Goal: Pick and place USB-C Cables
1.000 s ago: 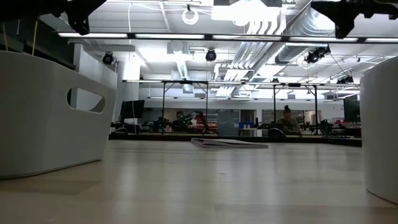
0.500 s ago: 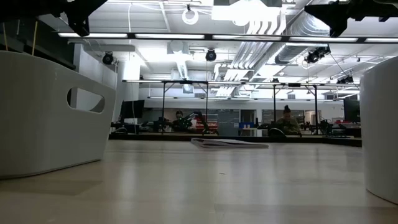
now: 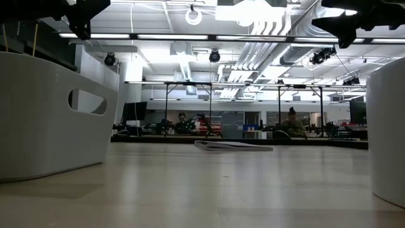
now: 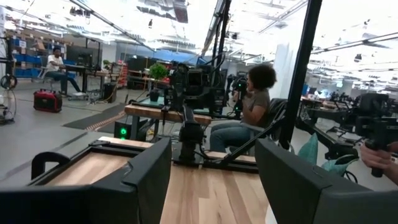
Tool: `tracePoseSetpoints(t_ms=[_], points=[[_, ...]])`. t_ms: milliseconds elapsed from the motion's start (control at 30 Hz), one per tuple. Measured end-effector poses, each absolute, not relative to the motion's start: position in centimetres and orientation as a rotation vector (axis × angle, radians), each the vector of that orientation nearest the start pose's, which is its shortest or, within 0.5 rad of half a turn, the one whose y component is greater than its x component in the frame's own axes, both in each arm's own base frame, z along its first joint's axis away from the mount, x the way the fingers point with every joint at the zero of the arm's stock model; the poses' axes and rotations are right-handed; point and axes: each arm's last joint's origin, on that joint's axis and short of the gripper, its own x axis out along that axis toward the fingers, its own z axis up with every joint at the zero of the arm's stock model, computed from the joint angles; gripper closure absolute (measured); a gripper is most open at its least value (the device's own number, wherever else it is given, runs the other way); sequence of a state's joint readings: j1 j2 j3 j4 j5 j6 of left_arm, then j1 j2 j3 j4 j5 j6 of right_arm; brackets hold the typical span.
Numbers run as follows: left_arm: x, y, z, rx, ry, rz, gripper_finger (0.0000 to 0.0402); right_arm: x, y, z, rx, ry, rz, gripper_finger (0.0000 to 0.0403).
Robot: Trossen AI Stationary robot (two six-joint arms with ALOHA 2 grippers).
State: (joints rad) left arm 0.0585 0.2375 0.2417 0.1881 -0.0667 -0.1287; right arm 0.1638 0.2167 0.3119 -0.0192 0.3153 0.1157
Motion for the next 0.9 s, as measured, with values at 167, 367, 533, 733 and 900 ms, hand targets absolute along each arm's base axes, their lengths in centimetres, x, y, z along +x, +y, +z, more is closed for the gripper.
tracePoseSetpoints(t_ms=[167, 367, 533, 733, 900], points=[[10.3, 0.8, 24.5, -0.129, -0.195, 0.113, 0.0188, 10.0, 0.8, 23.6, 0.145, -0.085, -0.131, 0.0162], [10.3, 0.8, 24.5, -0.129, -0.195, 0.113, 0.0188, 10.5, 0.9, 21.1, 0.104, -0.185, -0.123, 0.0162], [10.3, 0.8, 24.5, -0.129, -0.195, 0.113, 0.0188, 10.3, 0.9, 19.9, 0.113, -0.197, -0.106, 0.0162], [10.3, 0.8, 24.5, -0.129, -0.195, 0.113, 0.0188, 10.2, 0.9, 19.2, 0.117, -0.211, -0.105, 0.0162], [10.3, 0.8, 24.5, -0.129, -0.195, 0.113, 0.0188, 10.2, 0.9, 18.5, 0.125, -0.179, -0.107, 0.0162]])
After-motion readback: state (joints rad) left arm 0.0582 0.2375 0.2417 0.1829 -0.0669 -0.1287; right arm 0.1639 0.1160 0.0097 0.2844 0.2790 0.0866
